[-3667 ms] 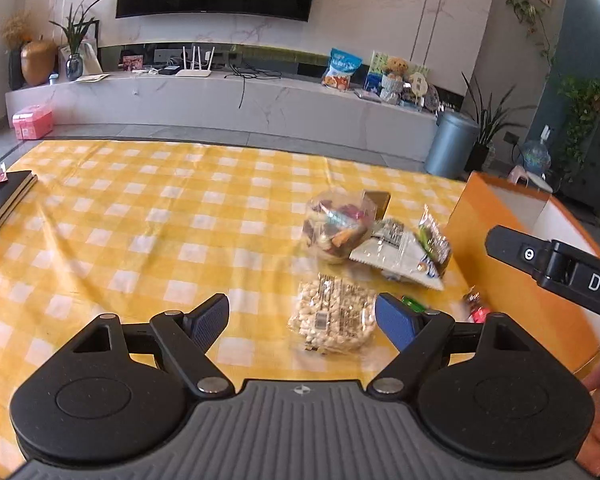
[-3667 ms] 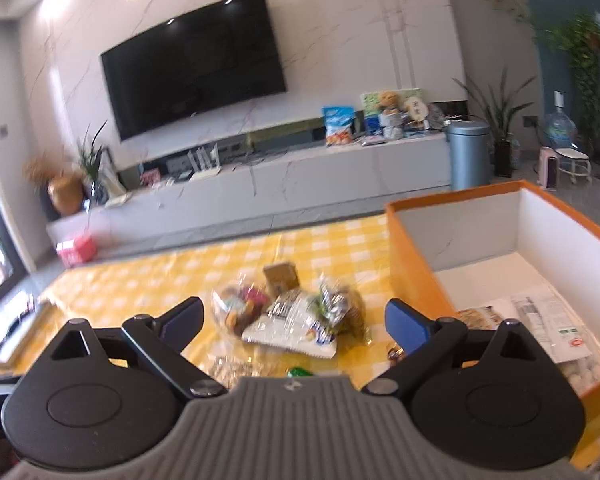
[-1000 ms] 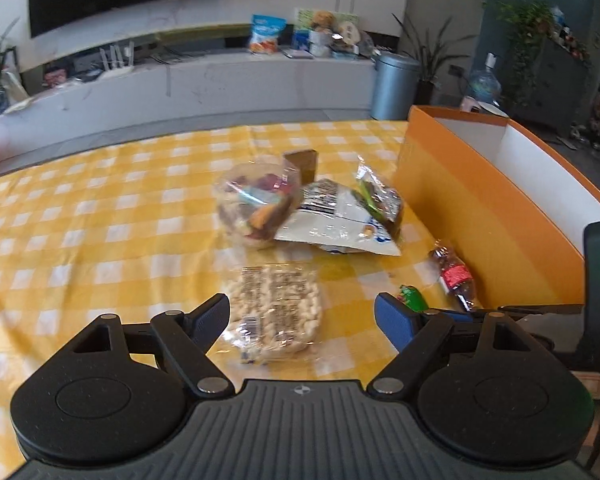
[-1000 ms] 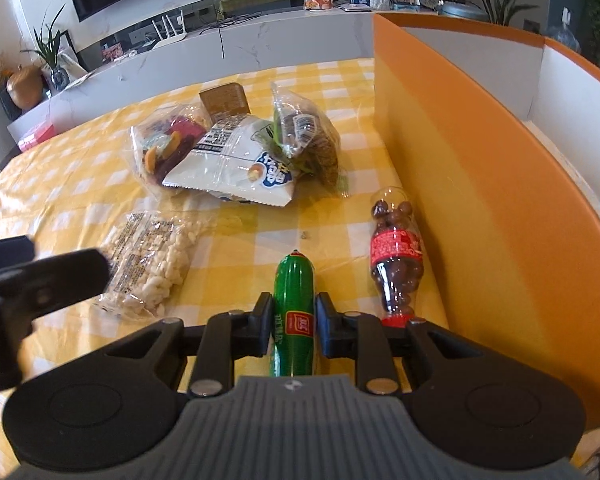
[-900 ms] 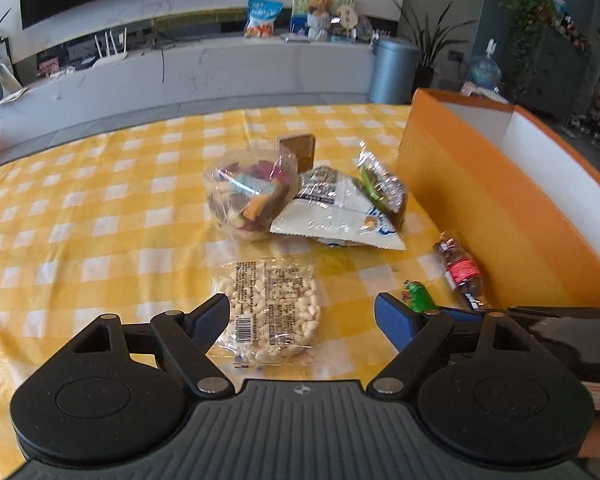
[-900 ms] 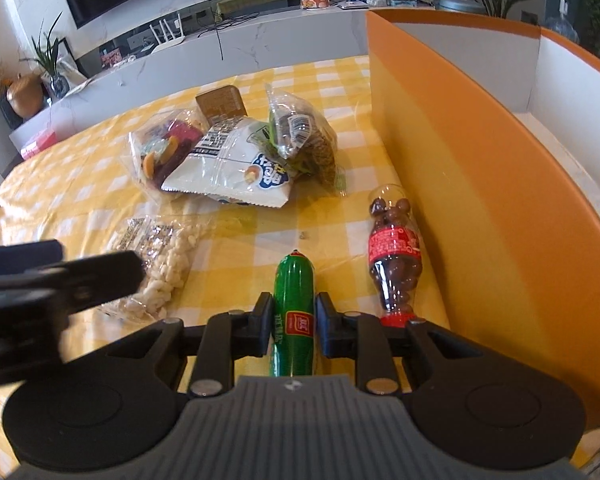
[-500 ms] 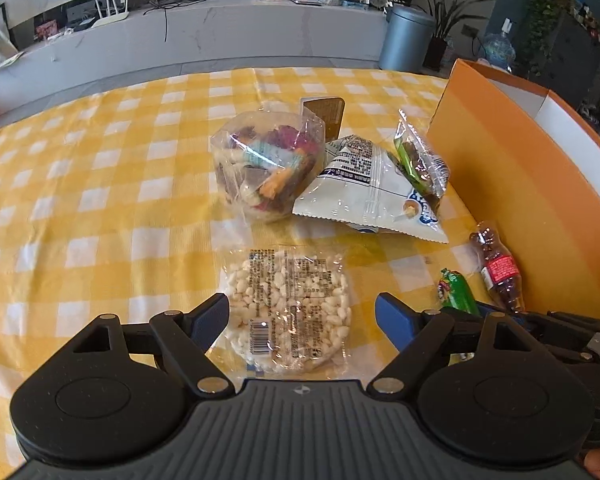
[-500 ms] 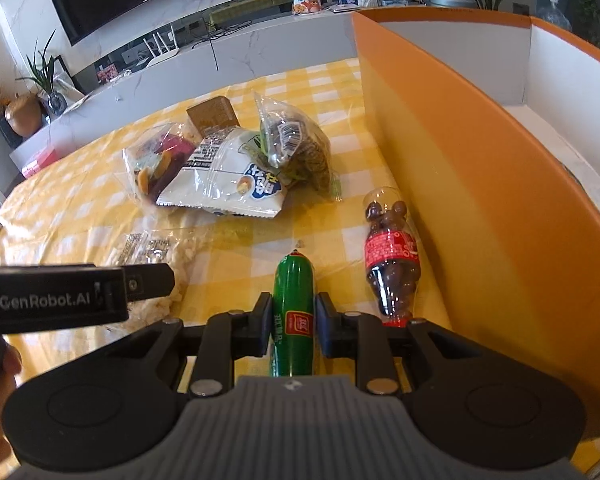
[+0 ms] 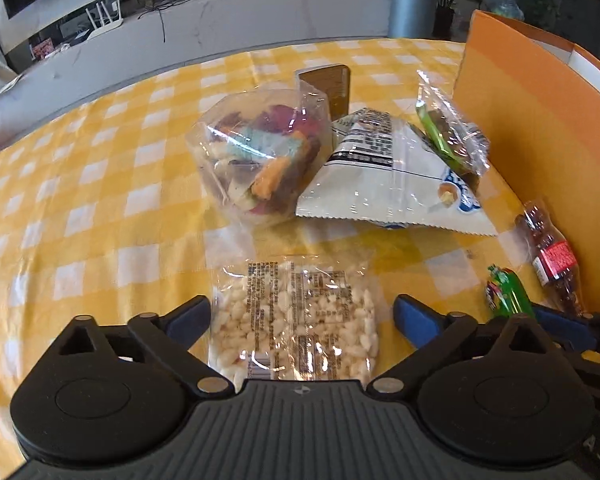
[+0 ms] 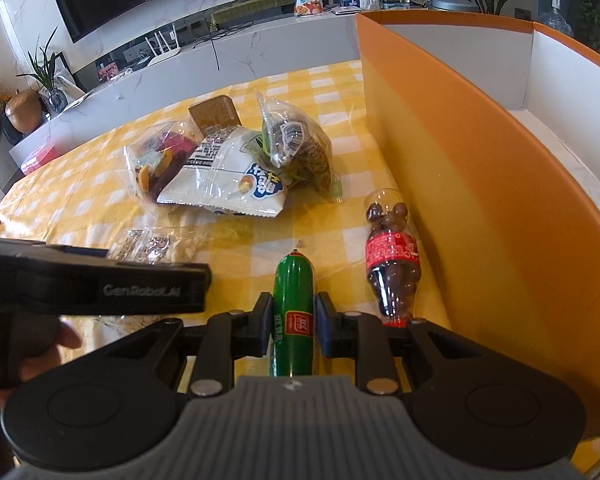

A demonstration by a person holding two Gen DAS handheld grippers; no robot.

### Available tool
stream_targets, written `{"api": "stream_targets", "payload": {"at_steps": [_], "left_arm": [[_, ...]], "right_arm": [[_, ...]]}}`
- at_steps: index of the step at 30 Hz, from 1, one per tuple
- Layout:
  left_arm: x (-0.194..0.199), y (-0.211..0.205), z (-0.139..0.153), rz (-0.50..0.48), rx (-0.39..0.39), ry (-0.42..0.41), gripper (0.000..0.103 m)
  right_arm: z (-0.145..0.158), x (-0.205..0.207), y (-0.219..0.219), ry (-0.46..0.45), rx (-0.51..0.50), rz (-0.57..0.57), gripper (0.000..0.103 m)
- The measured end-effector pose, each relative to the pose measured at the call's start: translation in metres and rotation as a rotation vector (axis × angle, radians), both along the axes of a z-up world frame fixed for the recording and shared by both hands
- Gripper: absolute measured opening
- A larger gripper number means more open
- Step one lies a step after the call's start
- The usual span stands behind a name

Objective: Organize snacks
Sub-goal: 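Grasp the clear nut bag with the left tool while the right tool holds the sausage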

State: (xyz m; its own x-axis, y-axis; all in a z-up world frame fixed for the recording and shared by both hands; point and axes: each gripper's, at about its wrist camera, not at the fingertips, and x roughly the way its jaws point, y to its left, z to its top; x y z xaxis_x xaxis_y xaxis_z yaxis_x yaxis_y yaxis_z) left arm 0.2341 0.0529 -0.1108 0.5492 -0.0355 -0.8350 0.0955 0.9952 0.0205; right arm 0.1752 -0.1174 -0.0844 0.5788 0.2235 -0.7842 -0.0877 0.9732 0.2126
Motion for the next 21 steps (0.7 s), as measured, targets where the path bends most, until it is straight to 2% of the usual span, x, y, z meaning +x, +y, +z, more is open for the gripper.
{"api": "stream_targets", "payload": {"at_steps": [3,4,9,13,21], "left_arm": [[-0.004,0.007,0.002,0.024,-0.028,-0.026,0.103],[-0.007,0.008,0.004,0.026,-0.029,-0.035,0.091],[-0.022,0.024,0.011,0.052,-0.130,-0.038,0.092],[-0.046,0.027,0.023,0.055,-0.102,-0.095,0.092],[-0.084,0.024,0.055,0.057,-0.166,-0.174,0.092]], "right_arm": [[0.000,0.001,0.000,0.002,0.002,0.002,0.021],[0.001,0.001,-0.001,0.001,0.002,0.004,0.021],[0.001,0.001,-0.006,0.007,0.023,-0.005,0.021],[0.003,0.000,-0.009,0.004,0.013,-0.018,0.021],[0.021,-0.009,-0.004,-0.066,0.021,0.040,0.021]]}}
